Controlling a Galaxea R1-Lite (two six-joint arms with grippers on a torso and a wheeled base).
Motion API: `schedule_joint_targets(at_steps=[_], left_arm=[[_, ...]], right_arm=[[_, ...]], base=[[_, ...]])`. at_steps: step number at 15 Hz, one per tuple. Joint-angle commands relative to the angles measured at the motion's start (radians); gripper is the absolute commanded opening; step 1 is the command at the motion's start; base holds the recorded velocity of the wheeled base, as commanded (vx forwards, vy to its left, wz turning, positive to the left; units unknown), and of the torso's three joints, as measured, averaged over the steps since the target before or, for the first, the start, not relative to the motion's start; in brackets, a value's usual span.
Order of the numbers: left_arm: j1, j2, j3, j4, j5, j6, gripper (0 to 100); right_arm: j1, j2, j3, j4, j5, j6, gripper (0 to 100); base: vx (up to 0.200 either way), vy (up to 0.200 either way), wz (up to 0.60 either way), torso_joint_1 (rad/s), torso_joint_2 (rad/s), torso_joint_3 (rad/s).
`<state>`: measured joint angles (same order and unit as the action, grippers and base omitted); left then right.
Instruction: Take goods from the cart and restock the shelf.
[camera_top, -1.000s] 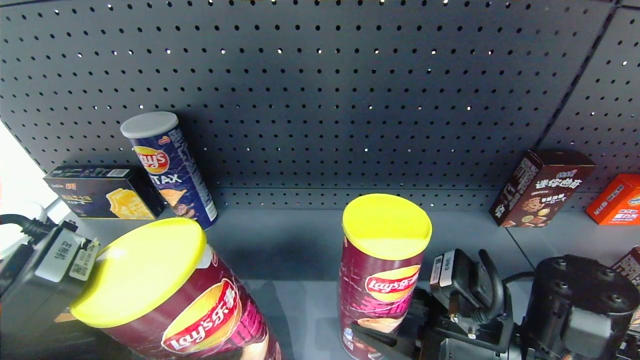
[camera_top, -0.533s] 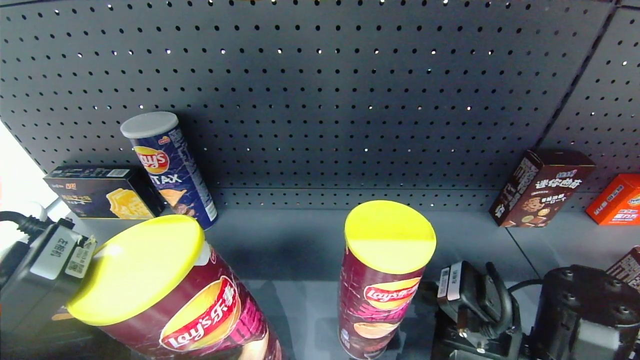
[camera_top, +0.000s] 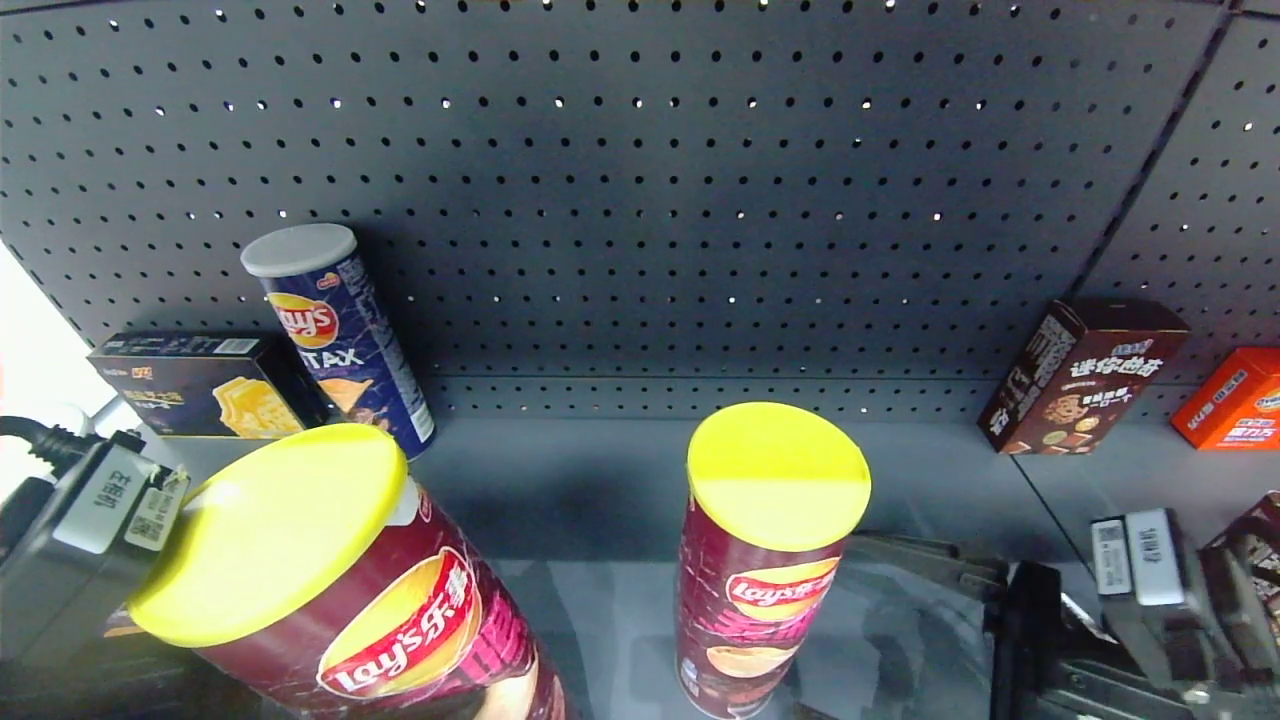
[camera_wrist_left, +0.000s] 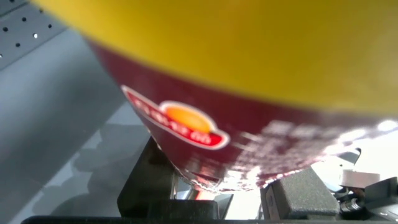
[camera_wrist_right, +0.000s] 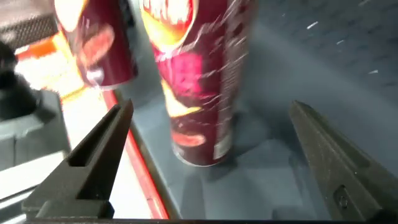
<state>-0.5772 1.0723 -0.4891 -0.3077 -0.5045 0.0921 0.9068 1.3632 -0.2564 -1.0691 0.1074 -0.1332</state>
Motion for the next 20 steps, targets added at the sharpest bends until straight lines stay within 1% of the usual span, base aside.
schedule_joint_targets(at_steps=[1, 2, 3, 7, 9, 12, 13, 14, 17, 19, 20], left_arm=[[0.000, 0.006, -0.009, -0.007, 0.000, 0.000, 0], [-0.001, 0.018, -0.011, -0.024, 0.000, 0.000, 0], [-0.003, 0.026, -0.009, -0.039, 0.000, 0.000, 0], [-0.006, 0.032, -0.009, -0.051, 0.000, 0.001, 0], [-0.006, 0.031, -0.008, -0.051, 0.000, 0.001, 0], [-0.007, 0.029, -0.009, -0.051, 0.003, 0.001, 0], [-0.007, 0.029, -0.009, -0.051, 0.003, 0.001, 0], [-0.007, 0.029, -0.009, -0.051, 0.003, 0.001, 0], [-0.007, 0.029, -0.009, -0.051, 0.003, 0.001, 0], [-0.007, 0.029, -0.011, -0.051, 0.003, 0.001, 0], [-0.009, 0.031, -0.011, -0.051, 0.003, 0.001, 0]], right_arm=[[-0.002, -0.090, 0.051, -0.012, -0.025, -0.016, 100], [0.000, -0.150, 0.124, -0.026, -0.081, -0.034, 100], [0.003, -0.197, 0.169, -0.029, -0.095, -0.034, 100], [0.001, -0.371, 0.249, -0.012, -0.097, -0.017, 100], [-0.003, -0.457, 0.255, 0.075, -0.100, -0.016, 100], [-0.002, -0.687, 0.255, 0.383, -0.095, -0.014, 100], [0.000, -0.748, 0.255, 0.462, -0.094, -0.014, 100], [0.001, -0.866, 0.255, 0.617, -0.092, -0.016, 100], [0.003, -1.116, 0.256, 0.926, -0.091, -0.013, 100], [0.000, -1.253, 0.232, 1.068, -0.083, 0.014, 100], [-0.002, -1.259, 0.232, 1.068, -0.083, 0.021, 100]], base=[[0.000, 0.000, 0.00, 0.000, 0.00, 0.000], [0.000, 0.000, 0.00, 0.000, 0.00, 0.000], [0.000, 0.000, 0.00, 0.000, 0.00, 0.000], [0.000, 0.000, 0.00, 0.000, 0.00, 0.000], [0.000, 0.000, 0.00, 0.000, 0.00, 0.000], [0.000, 0.000, 0.00, 0.000, 0.00, 0.000], [0.000, 0.000, 0.00, 0.000, 0.00, 0.000], [0.000, 0.000, 0.00, 0.000, 0.00, 0.000], [0.000, 0.000, 0.00, 0.000, 0.00, 0.000], [0.000, 0.000, 0.00, 0.000, 0.00, 0.000], [0.000, 0.000, 0.00, 0.000, 0.00, 0.000]])
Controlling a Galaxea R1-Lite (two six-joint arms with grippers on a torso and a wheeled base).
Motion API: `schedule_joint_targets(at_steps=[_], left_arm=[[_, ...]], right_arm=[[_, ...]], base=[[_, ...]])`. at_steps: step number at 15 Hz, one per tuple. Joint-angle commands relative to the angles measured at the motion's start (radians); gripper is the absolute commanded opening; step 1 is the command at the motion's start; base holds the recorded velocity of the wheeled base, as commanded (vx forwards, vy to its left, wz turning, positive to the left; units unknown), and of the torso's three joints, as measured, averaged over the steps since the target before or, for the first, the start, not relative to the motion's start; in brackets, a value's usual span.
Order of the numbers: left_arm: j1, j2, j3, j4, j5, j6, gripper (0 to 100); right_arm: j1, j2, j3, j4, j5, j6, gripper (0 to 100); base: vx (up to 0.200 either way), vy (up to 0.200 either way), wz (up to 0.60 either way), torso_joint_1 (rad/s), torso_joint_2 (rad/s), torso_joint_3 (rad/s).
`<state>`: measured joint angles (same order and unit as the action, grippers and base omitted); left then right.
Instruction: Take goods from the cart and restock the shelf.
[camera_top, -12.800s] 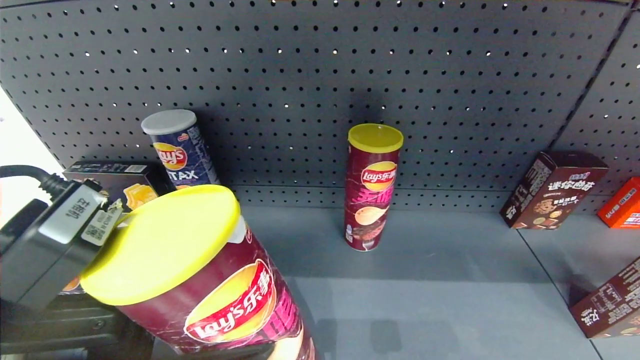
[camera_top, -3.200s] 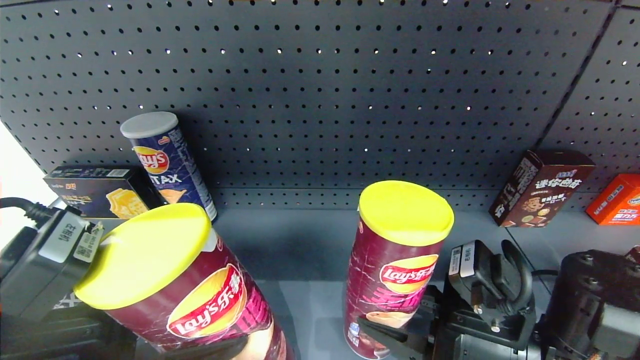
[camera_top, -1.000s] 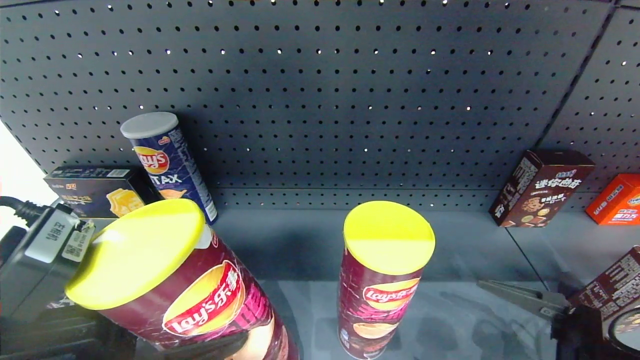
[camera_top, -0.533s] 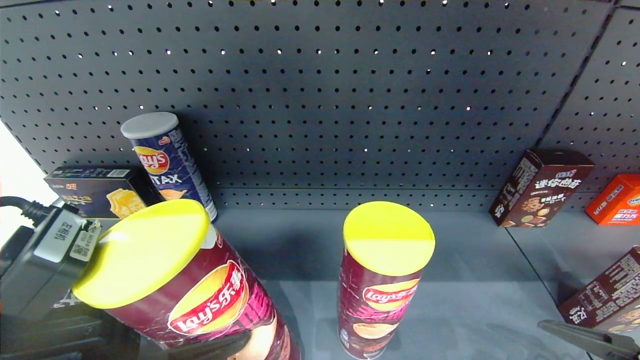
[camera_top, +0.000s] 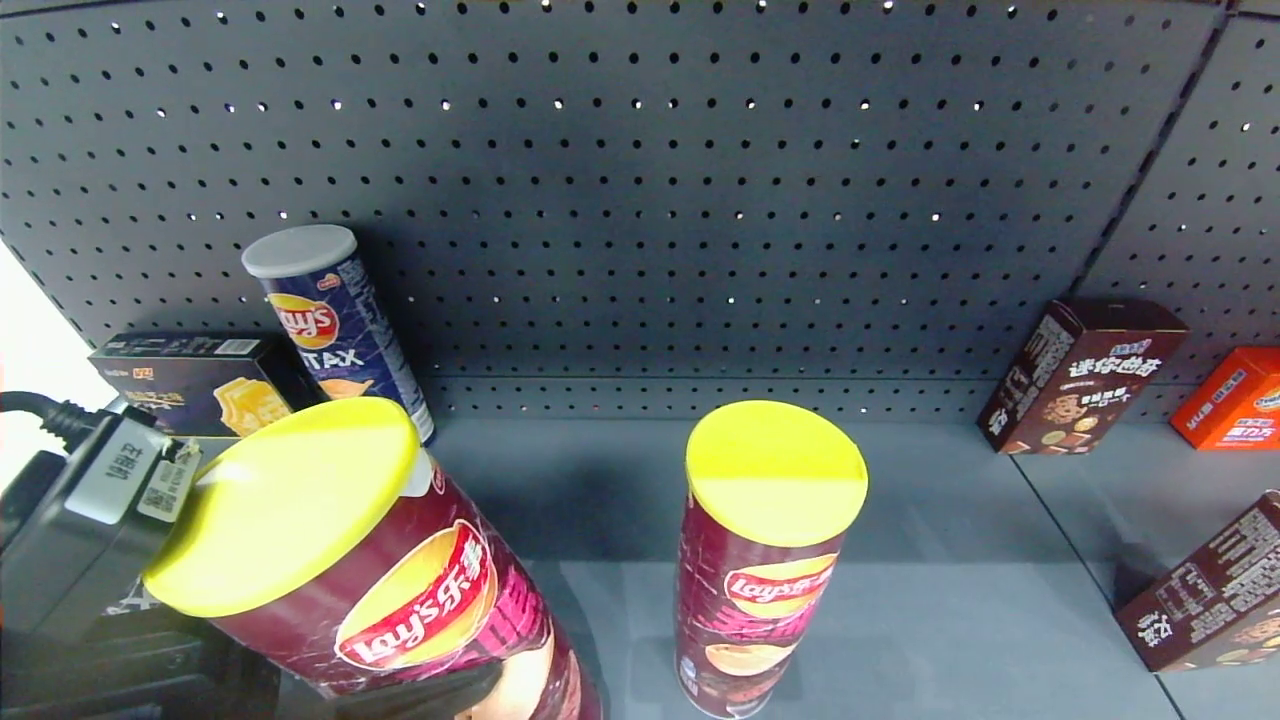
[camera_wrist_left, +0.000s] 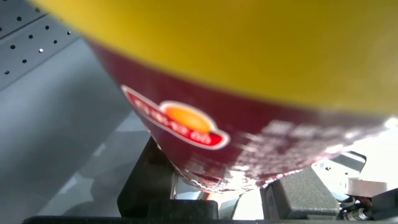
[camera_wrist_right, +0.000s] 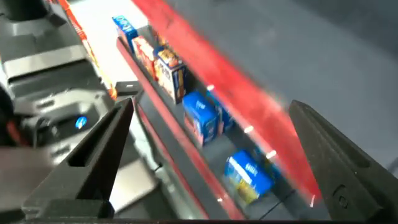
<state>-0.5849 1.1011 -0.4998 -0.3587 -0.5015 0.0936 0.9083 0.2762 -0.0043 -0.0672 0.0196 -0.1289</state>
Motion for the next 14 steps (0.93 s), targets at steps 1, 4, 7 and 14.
schedule_joint_targets(at_steps=[1, 4, 7, 14], left_arm=[[-0.006, 0.002, 0.000, 0.000, 0.000, 0.000, 0], [-0.009, 0.002, 0.000, 0.000, 0.001, 0.000, 0], [-0.009, 0.003, 0.000, 0.000, 0.001, 0.000, 0], [-0.016, 0.000, 0.004, -0.002, 0.001, 0.001, 0]], right_arm=[[-0.002, -0.170, -0.020, 0.066, 0.007, 0.018, 100], [0.000, -0.176, -0.022, 0.072, 0.040, 0.018, 100], [-0.086, -0.227, -0.023, 0.073, 0.069, 0.018, 100], [-0.289, -0.276, -0.020, 0.067, 0.071, 0.132, 100]], base=[[0.000, 0.000, 0.00, 0.000, 0.00, 0.000], [0.000, 0.000, 0.00, 0.000, 0.00, 0.000], [0.000, 0.000, 0.00, 0.000, 0.00, 0.000], [0.000, 0.000, 0.00, 0.000, 0.00, 0.000]])
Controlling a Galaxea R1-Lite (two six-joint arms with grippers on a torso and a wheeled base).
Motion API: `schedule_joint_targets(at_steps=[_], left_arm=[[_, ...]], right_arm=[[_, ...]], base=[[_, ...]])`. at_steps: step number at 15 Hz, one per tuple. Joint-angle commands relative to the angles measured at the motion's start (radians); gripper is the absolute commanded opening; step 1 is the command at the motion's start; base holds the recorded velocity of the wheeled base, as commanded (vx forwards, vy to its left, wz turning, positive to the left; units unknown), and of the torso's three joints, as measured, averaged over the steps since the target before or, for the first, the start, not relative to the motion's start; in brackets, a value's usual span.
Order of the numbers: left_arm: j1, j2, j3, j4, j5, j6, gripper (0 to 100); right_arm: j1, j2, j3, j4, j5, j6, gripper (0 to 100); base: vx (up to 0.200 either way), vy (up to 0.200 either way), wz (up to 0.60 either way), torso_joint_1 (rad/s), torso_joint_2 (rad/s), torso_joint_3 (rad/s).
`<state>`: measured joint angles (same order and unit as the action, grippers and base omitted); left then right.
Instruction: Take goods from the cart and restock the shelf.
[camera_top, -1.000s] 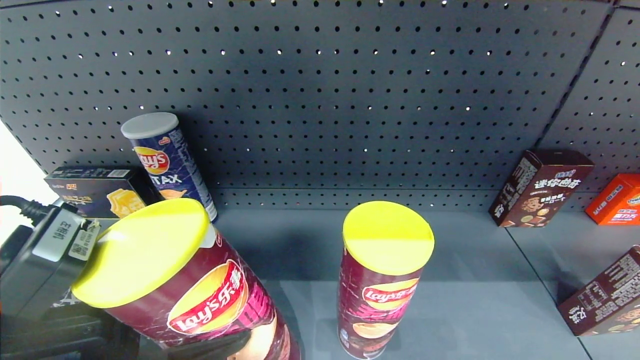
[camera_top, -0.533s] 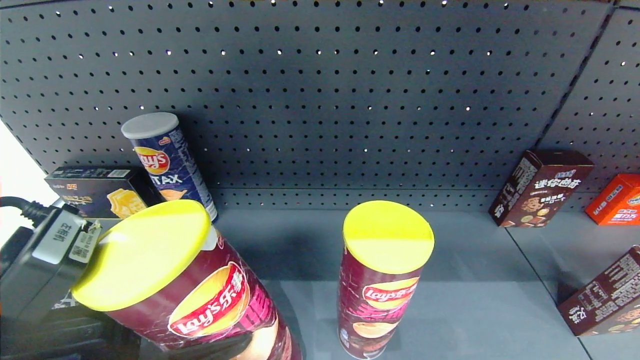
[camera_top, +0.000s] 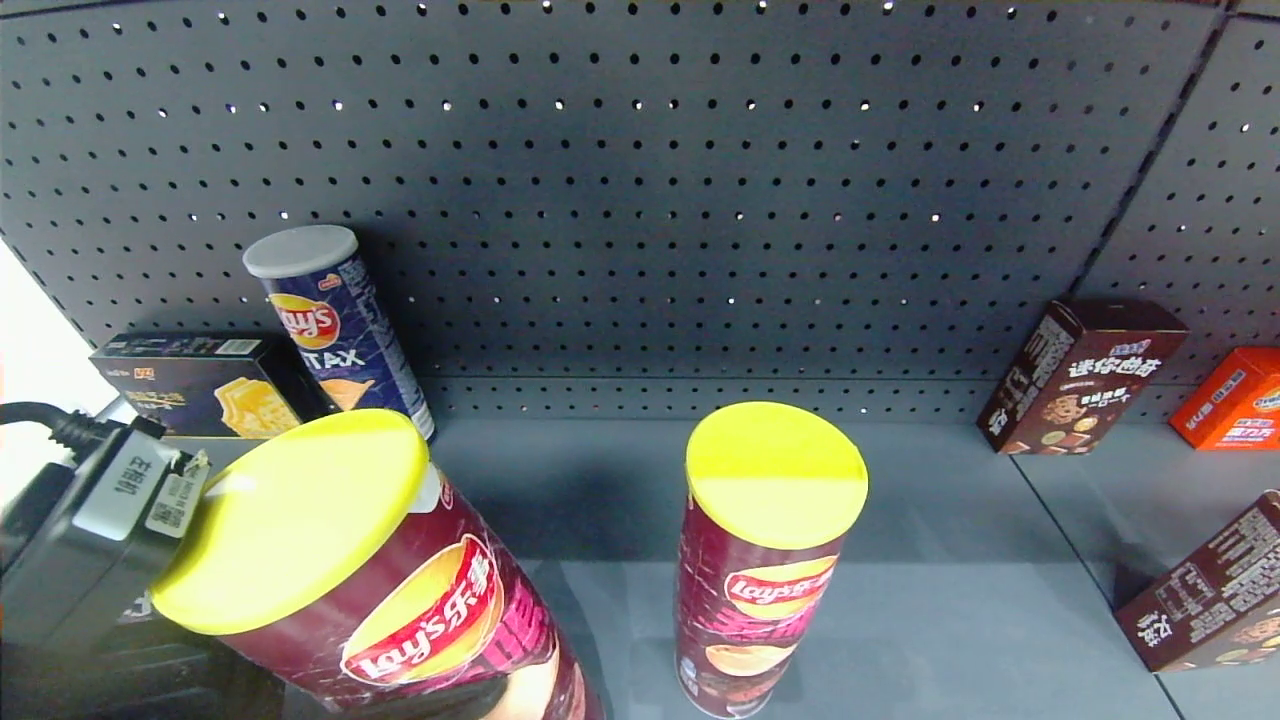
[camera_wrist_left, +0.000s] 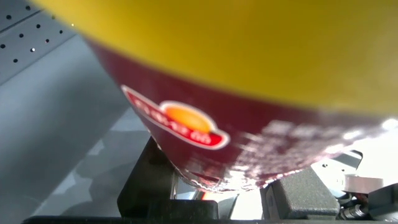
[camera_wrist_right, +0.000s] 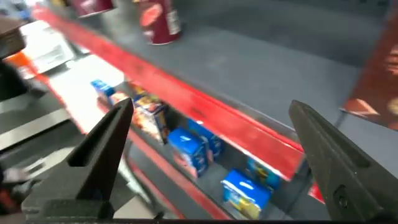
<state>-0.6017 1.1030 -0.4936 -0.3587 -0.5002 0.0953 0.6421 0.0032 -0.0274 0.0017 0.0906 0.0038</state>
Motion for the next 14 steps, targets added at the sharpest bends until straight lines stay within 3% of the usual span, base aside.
schedule_joint_targets(at_steps=[1, 3, 5, 14], left_arm=[[0.000, 0.000, 0.000, -0.002, 0.000, 0.000, 0], [-0.004, -0.002, -0.002, -0.002, 0.000, 0.000, 0], [-0.004, -0.006, -0.002, -0.002, 0.002, 0.000, 0], [-0.003, -0.009, -0.005, -0.002, 0.000, 0.000, 0]], right_arm=[[-0.022, -0.003, 0.004, -0.003, -0.005, -0.001, 100], [-0.022, -0.003, 0.006, -0.012, -0.028, -0.008, 100], [-0.029, -0.003, 0.026, -0.005, -0.144, -0.024, 100], [-0.027, -0.003, 0.027, -0.003, -0.138, -0.022, 100]], base=[[0.000, 0.000, 0.00, 0.000, 0.00, 0.000], [0.000, 0.000, 0.00, 0.000, 0.00, 0.000], [0.000, 0.000, 0.00, 0.000, 0.00, 0.000], [0.000, 0.000, 0.00, 0.000, 0.00, 0.000]])
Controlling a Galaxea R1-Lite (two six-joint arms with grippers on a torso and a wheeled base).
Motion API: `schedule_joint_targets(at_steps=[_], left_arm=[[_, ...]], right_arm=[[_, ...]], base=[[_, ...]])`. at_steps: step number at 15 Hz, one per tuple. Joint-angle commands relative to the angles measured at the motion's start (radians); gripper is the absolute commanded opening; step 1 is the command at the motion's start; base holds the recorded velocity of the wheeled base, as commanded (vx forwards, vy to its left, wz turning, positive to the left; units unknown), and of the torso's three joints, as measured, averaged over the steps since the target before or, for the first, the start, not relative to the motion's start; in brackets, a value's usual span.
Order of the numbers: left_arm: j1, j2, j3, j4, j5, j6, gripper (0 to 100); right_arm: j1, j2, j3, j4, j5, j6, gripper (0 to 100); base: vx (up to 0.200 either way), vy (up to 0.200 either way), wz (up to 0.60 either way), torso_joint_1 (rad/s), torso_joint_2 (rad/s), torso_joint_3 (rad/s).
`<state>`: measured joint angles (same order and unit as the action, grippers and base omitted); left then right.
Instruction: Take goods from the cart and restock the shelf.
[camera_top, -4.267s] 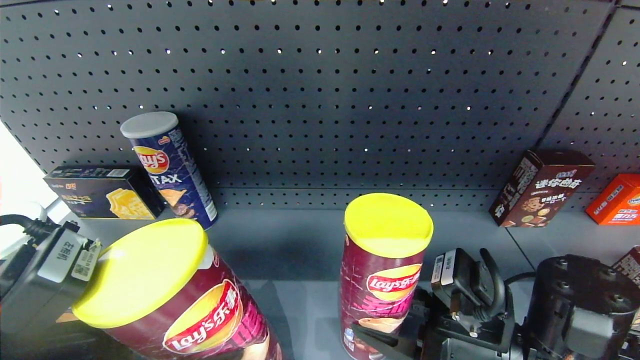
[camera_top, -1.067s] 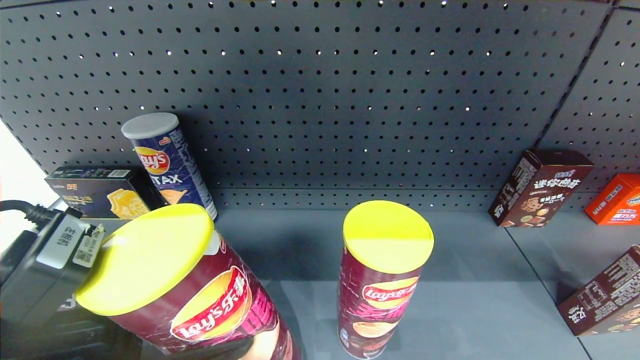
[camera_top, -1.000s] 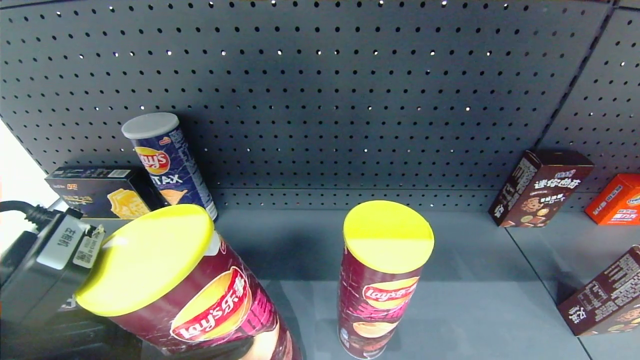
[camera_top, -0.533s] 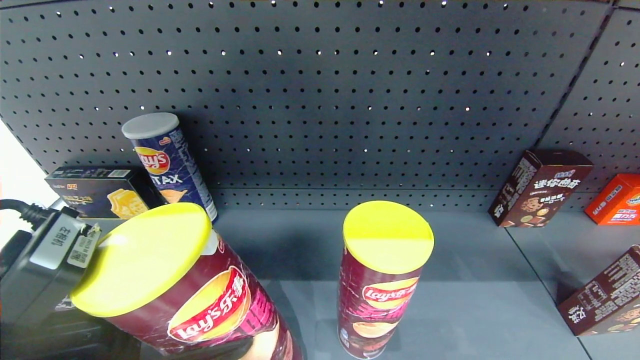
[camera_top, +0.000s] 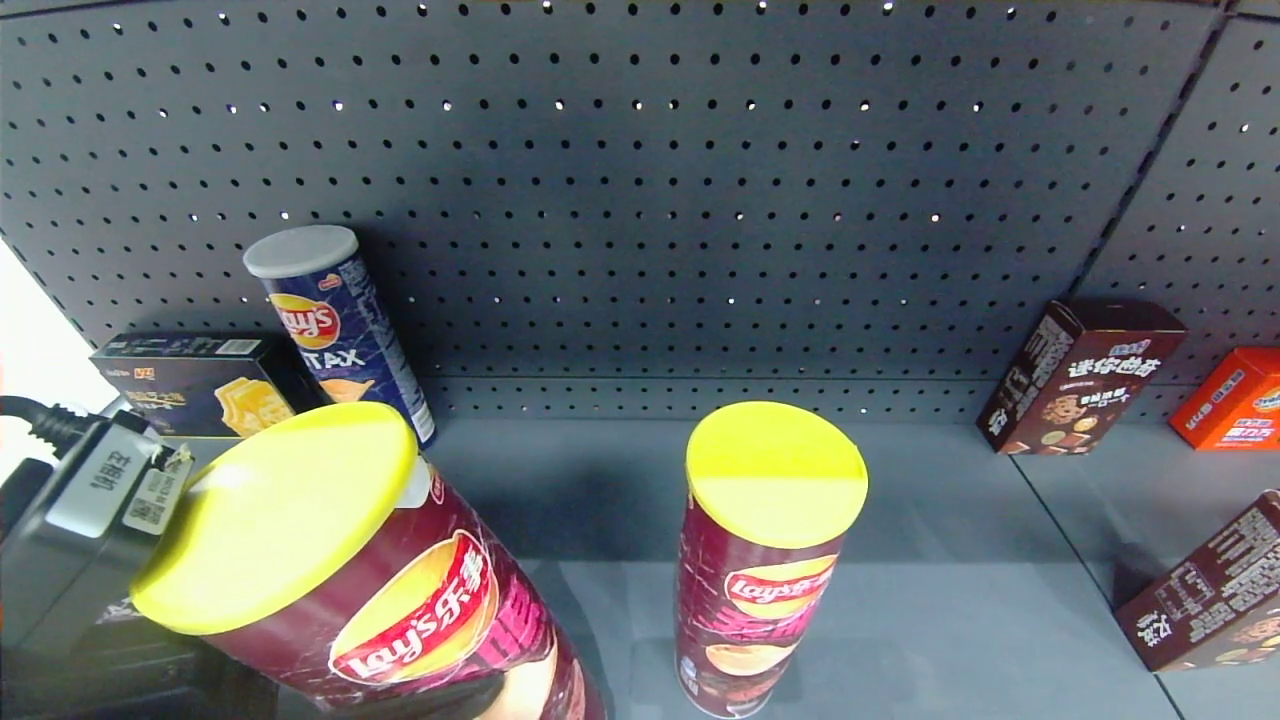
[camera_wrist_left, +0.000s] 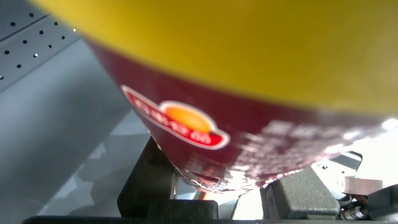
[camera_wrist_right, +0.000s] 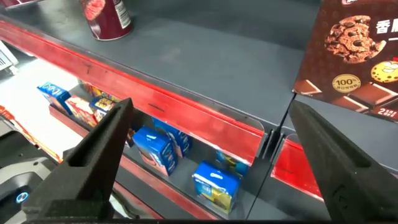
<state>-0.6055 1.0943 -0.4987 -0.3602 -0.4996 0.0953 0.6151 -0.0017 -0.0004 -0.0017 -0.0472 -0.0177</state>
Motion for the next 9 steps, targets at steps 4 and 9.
schedule_joint_targets(at_steps=[4, 9], left_arm=[[0.010, -0.007, -0.029, 0.001, 0.001, 0.000, 0], [0.073, -0.005, -0.066, 0.012, -0.001, 0.086, 0]], right_arm=[[0.000, 0.002, 0.000, 0.000, 0.000, 0.001, 100], [0.000, 0.002, 0.000, 0.000, 0.000, 0.001, 100]], base=[[0.000, 0.000, 0.00, 0.000, 0.00, 0.000], [0.000, 0.000, 0.00, 0.000, 0.00, 0.000]])
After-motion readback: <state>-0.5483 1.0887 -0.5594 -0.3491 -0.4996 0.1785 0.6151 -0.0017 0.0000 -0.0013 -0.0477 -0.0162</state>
